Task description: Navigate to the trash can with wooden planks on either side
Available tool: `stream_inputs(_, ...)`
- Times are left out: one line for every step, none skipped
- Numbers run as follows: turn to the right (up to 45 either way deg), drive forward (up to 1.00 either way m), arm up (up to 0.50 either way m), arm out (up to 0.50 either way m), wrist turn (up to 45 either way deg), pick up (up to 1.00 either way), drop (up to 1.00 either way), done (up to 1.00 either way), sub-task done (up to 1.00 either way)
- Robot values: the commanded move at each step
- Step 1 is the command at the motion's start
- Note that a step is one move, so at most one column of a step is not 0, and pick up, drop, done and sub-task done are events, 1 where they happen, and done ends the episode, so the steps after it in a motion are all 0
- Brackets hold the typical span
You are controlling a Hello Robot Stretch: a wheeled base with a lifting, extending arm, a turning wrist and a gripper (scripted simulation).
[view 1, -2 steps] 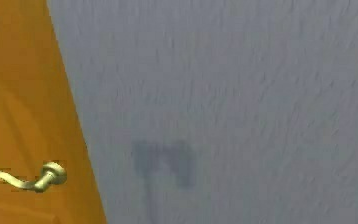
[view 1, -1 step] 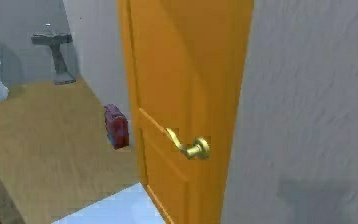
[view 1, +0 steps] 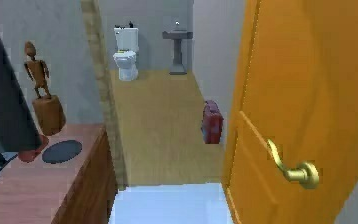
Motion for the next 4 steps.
stream_inputs(0.0, 1.00, 0.00, 0.00, 0.0, 0.00, 0.00, 0.00, 0.00)
stream_inputs(-9.0, 0.00, 0.00, 0.00, 0.0, 0.00, 0.00, 0.00, 0.00)
stream_inputs(0.0, 0.15, 0.00, 0.00, 0.0, 0.00, 0.00, 0.00, 0.00)
stream_inputs(3.0, 0.00, 0.00, 0.00, 0.0, 0.00, 0.00, 0.00, 0.00)
